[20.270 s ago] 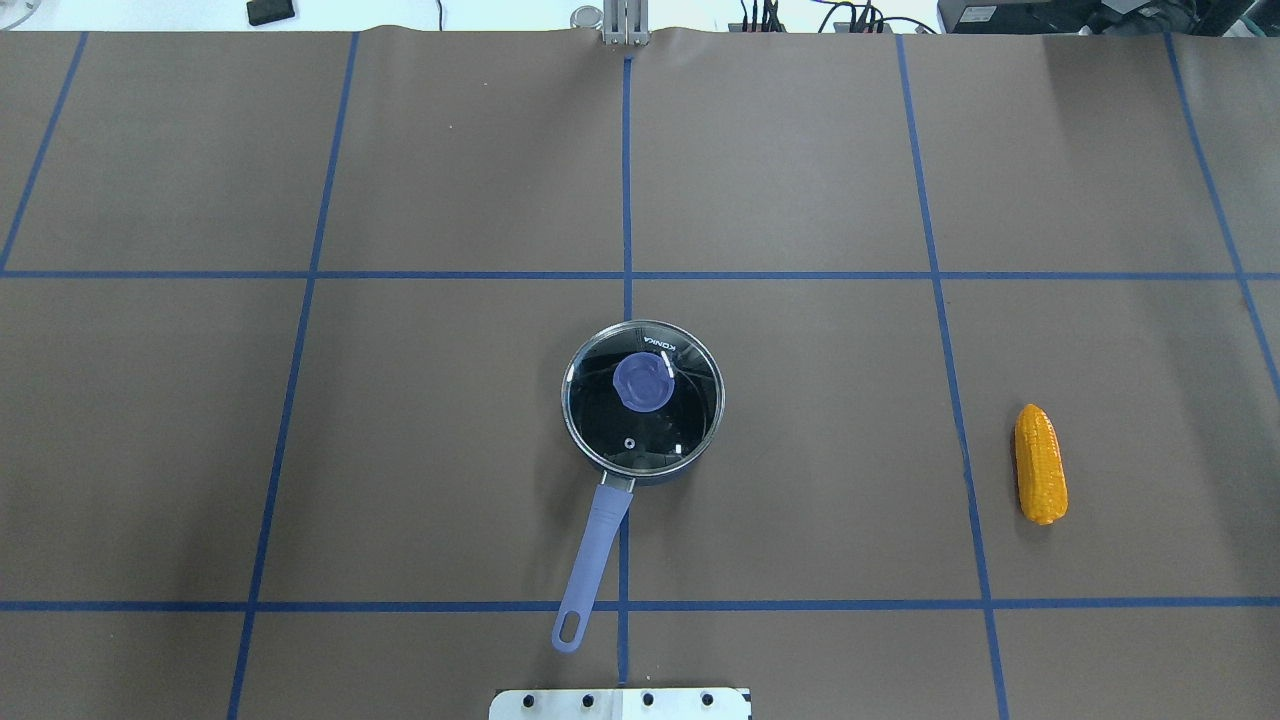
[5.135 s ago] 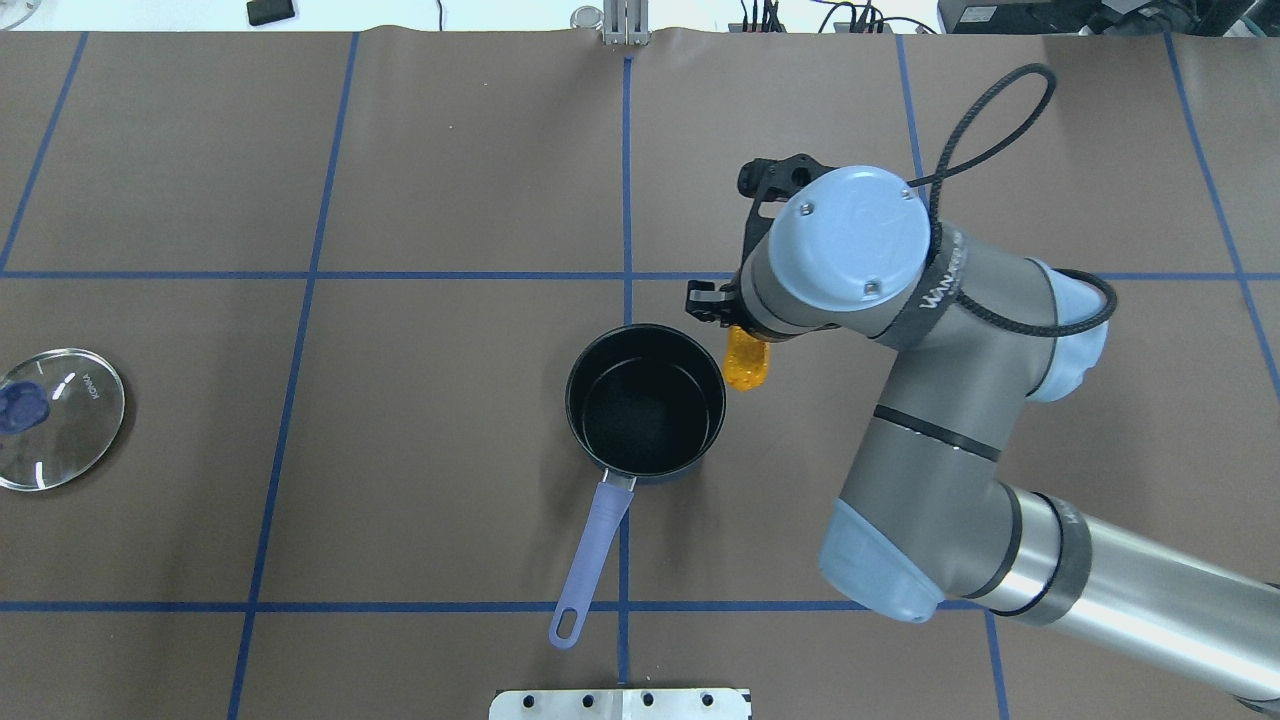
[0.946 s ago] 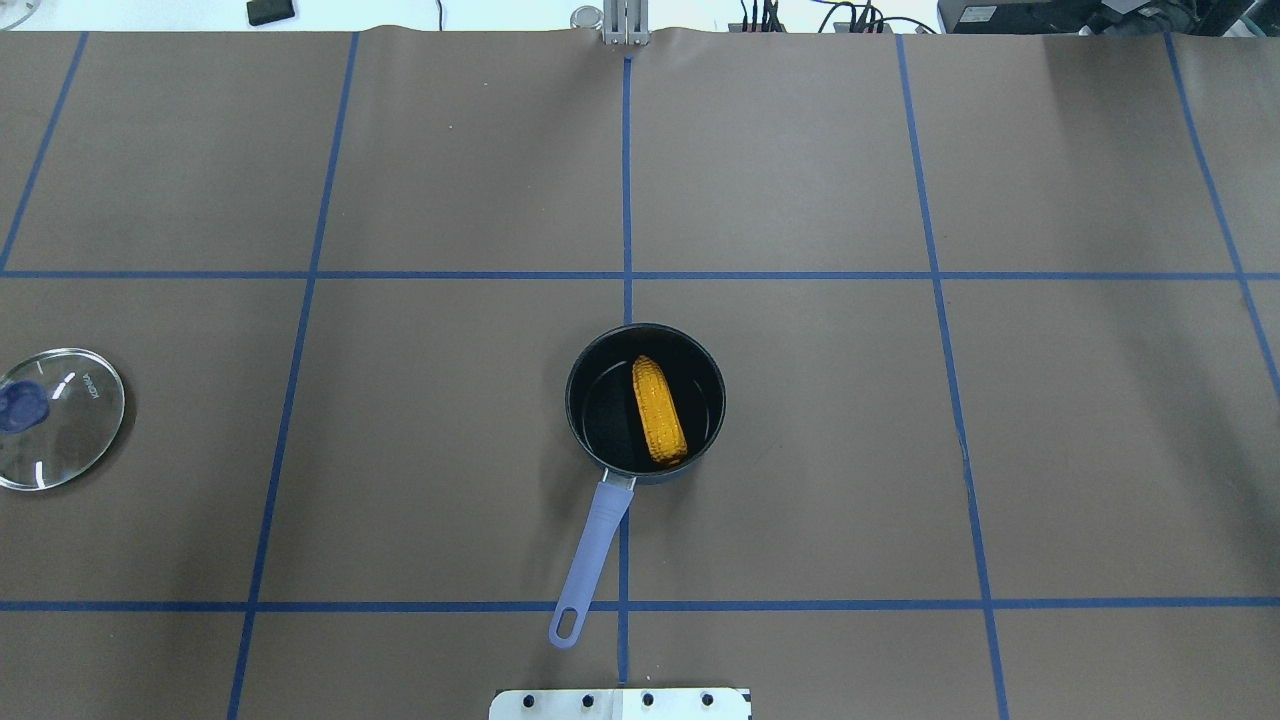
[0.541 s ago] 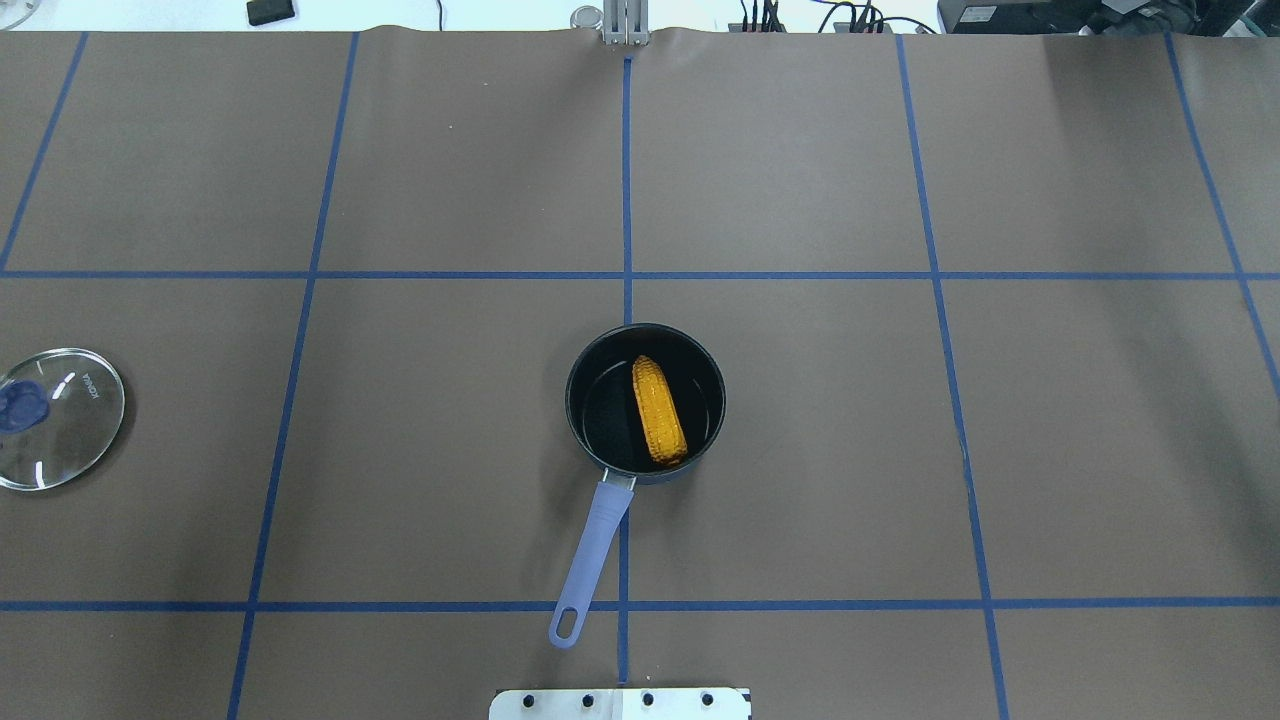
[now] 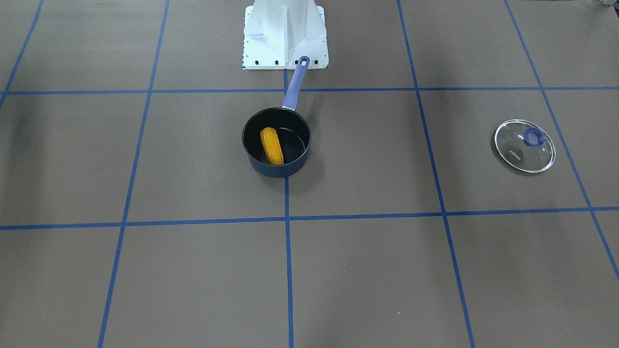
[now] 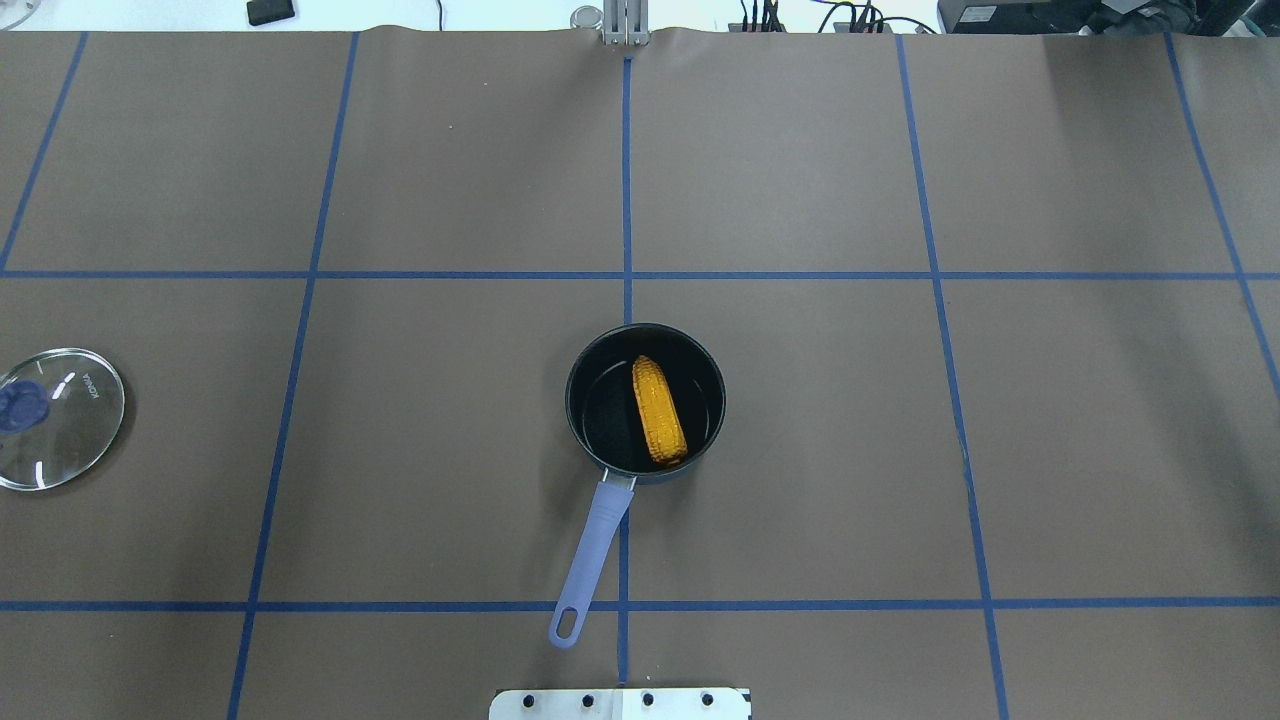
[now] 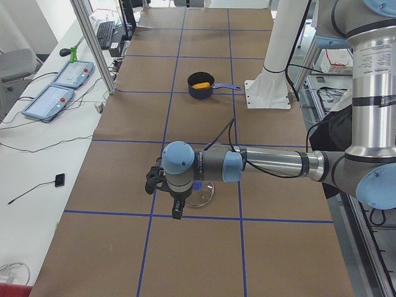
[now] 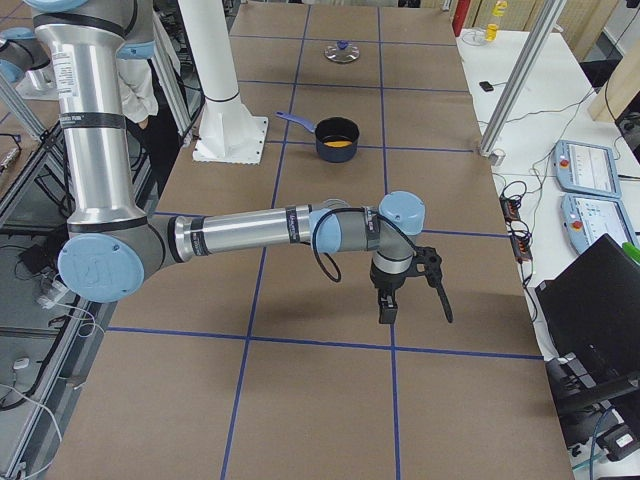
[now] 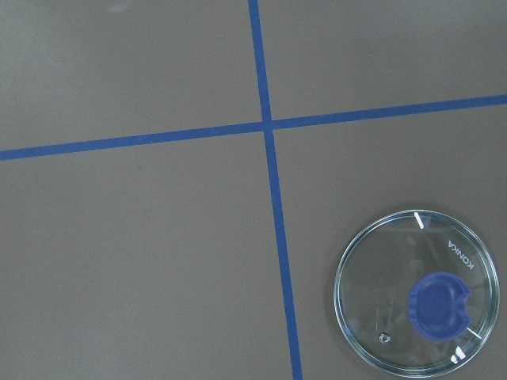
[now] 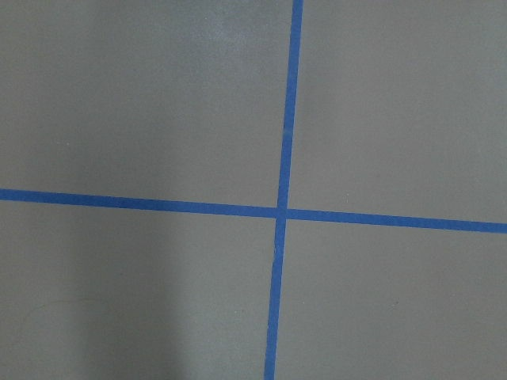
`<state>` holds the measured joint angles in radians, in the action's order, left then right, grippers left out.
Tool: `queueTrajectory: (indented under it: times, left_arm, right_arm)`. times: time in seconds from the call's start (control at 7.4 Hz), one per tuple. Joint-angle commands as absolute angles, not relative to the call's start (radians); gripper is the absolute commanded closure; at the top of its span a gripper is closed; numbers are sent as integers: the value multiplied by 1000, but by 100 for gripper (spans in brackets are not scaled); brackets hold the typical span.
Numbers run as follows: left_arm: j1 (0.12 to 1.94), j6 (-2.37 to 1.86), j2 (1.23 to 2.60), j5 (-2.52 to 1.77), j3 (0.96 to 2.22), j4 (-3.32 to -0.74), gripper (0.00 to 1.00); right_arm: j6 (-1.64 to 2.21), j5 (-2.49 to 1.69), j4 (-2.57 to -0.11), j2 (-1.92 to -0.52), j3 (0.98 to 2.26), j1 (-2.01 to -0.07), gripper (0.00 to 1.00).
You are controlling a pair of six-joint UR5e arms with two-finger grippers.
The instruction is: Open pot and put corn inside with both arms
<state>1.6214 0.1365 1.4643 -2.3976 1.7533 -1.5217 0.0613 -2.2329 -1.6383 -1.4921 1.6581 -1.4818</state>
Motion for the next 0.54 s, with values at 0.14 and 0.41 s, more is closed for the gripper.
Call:
queueTrajectory:
  times: [0.14, 0.41]
  left_arm:
    - [1621, 137, 1465, -2398, 1753, -1522, 2]
    - [1621, 137, 1465, -2398, 1753, -1522, 2]
  right_arm:
    - [61, -2235, -1638, -1491, 1661, -1482, 0]
    - [61, -2235, -1638, -1493, 1657, -1482, 0]
